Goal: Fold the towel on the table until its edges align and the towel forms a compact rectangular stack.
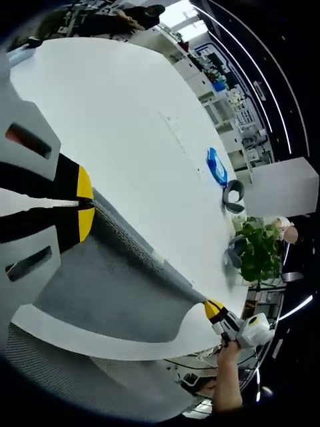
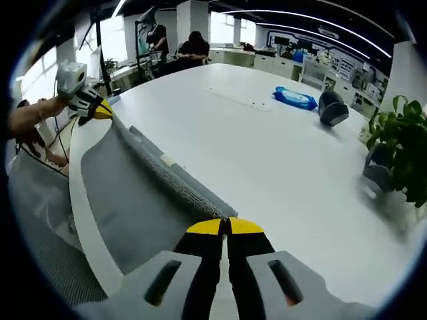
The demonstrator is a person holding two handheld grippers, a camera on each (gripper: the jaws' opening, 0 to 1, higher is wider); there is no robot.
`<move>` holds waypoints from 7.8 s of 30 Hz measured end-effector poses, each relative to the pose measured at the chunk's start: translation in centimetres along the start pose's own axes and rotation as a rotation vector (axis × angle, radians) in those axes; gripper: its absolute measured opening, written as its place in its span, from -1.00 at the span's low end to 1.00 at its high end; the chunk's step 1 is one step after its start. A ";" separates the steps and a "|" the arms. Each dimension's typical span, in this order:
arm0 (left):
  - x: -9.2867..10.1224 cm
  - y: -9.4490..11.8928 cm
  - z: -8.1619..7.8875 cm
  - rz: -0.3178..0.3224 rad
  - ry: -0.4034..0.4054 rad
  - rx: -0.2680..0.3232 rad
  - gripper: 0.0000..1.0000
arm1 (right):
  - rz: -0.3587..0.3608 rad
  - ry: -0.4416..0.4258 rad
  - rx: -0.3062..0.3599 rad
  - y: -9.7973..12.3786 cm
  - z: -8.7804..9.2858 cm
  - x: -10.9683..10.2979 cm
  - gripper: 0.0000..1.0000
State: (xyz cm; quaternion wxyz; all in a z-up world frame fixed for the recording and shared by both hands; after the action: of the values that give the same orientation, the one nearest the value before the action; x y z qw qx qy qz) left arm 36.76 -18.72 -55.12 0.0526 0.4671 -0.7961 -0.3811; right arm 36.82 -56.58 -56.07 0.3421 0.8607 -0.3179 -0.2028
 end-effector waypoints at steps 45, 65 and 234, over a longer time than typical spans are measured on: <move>2.6 -0.3 -0.2 -0.143 -0.184 0.051 -0.54 | 0.066 0.232 0.082 -0.5 0.5 0.2 -0.73; 20.4 0.8 -5.8 0.253 -0.393 0.173 -0.71 | -0.055 0.452 -0.092 -3.5 -0.4 -2.8 -1.00; 15.9 -1.5 0.4 -0.052 -0.436 0.060 -0.99 | -0.229 0.338 -0.213 -4.2 5.9 -16.8 -1.00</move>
State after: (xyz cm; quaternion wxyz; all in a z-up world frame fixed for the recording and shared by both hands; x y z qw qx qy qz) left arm 28.79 -31.32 -60.77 -0.1446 0.3953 -0.7873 -0.4505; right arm 23.13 -45.43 -60.91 0.4542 0.8719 -0.1330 -0.1257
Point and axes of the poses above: the point that each gripper's makers call its tool centre point, and the gripper's own axes: y roughly backward along the fingers, x roughly to its right, z roughly out of its underside, the point moved 6 cm from there along y, roughly backward along the fingers, and after that the axes turned 11 degrees about -z, right-handed, at the moved point
